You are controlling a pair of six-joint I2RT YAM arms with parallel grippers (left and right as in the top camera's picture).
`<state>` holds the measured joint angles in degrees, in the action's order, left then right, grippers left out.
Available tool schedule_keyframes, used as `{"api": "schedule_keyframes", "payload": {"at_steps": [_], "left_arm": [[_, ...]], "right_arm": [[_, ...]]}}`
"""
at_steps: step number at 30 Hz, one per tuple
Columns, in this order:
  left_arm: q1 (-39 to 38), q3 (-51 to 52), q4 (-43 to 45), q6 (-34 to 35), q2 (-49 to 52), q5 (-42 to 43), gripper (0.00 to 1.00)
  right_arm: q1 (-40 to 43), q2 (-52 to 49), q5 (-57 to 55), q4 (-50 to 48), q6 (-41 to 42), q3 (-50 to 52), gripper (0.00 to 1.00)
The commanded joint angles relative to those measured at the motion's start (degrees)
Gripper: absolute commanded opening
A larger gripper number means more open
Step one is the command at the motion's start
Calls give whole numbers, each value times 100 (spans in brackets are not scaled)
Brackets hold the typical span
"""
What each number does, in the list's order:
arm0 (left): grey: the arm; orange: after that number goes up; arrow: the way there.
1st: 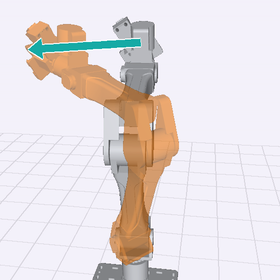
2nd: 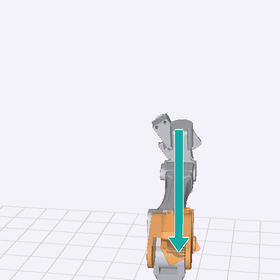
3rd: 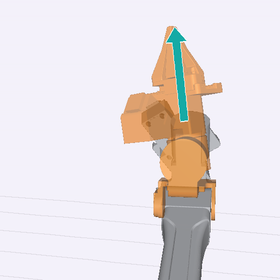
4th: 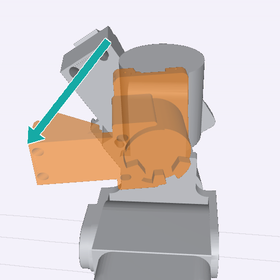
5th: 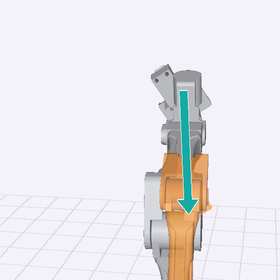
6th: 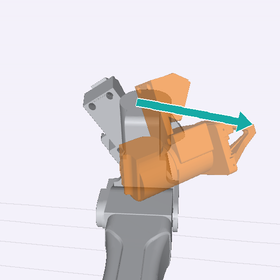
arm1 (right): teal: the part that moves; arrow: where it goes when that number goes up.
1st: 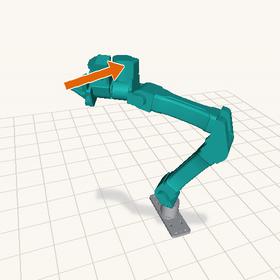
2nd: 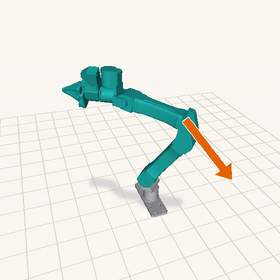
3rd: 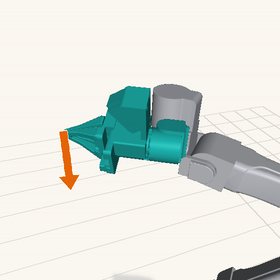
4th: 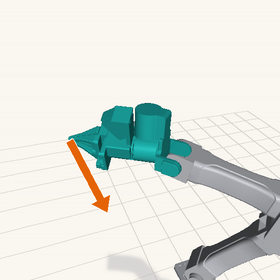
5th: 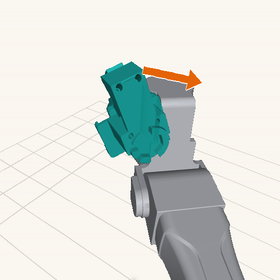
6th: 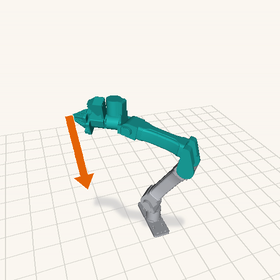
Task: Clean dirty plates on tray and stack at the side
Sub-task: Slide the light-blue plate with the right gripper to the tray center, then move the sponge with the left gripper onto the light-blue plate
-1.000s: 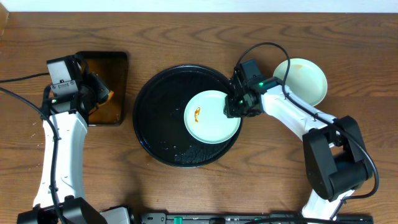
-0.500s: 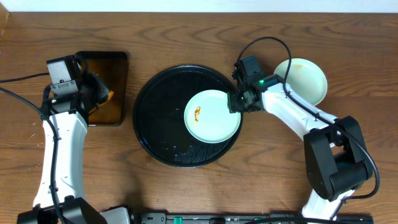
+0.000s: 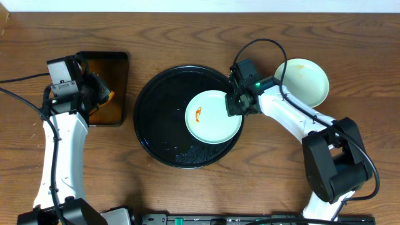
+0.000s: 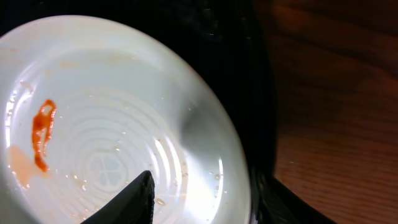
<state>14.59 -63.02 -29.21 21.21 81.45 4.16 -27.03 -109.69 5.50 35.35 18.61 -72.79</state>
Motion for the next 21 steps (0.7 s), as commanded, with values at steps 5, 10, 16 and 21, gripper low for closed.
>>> {"api": "schedule_keyframes", "payload": {"at_steps": [5, 10, 16, 21], "left_arm": [[24, -4, 9, 50, 26, -9, 8], [24, -2, 7, 52, 26, -9, 8], [24, -2, -7, 52, 26, -9, 8], [24, -4, -9, 52, 26, -9, 8]], "right_arm": [[-94, -15, -76, 2, -17, 61, 48], [-149, -149, -72, -9, 24, 103, 49], [-177, -264, 769, -22, 223, 103, 38], [-452, -597, 1027, -127, 846, 101, 33]]}}
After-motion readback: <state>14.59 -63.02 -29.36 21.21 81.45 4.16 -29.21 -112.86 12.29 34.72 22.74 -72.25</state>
